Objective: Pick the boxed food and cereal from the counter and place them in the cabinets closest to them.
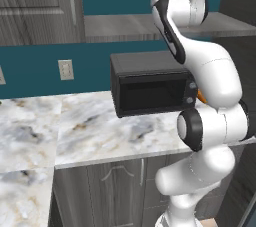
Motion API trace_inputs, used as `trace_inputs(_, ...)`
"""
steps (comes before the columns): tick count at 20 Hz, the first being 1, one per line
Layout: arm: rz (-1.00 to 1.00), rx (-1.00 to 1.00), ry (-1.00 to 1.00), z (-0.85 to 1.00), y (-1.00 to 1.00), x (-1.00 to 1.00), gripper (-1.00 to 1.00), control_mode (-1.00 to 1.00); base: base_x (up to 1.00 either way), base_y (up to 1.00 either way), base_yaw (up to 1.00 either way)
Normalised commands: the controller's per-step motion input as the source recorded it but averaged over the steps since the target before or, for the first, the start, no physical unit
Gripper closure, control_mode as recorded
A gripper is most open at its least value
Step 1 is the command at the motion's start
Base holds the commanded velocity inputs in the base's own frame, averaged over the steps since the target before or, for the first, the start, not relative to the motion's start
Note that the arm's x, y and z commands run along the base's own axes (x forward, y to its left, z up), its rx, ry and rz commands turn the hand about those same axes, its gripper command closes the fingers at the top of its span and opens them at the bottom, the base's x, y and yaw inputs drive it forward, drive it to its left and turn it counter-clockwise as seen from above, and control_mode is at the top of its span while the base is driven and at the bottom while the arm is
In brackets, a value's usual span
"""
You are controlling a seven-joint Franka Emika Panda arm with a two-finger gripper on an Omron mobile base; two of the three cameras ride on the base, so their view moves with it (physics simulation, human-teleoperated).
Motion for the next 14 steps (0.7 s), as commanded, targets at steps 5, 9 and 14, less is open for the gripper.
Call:
trace_inputs(5, 0.00, 0.00, 0.00, -0.01, 0.00, 0.28, 1.00, -1.00, 0.00, 0.00, 0.00)
trace_inputs(9, 0.00, 0.00, 0.00, 0.00, 0.00, 0.28, 1.00, -1.00, 0.00, 0.00, 0.00)
trace_inputs(14, 0.00, 0.00, 0.00, 0.00, 0.00, 0.26, 1.00, -1.00, 0.00, 0.00, 0.00)
